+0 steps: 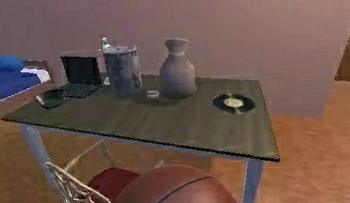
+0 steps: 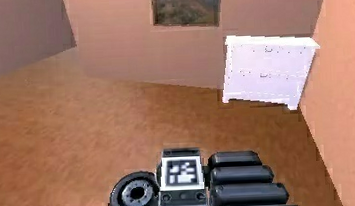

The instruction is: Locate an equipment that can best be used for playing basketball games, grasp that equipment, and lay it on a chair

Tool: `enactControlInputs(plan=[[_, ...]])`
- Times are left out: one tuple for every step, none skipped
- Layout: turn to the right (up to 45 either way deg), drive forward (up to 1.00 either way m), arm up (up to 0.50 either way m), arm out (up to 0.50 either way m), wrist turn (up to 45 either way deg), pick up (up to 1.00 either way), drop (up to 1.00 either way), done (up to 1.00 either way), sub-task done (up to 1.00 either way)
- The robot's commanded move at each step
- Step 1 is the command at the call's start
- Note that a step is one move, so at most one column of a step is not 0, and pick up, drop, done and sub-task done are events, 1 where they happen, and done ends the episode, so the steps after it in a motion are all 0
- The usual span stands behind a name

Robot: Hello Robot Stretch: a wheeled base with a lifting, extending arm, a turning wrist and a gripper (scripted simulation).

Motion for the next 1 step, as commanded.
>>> enactControlInputs(plan=[[36.0, 0.0, 0.0, 0.0, 0.0, 0.0, 0.0, 0.0, 0.0]])
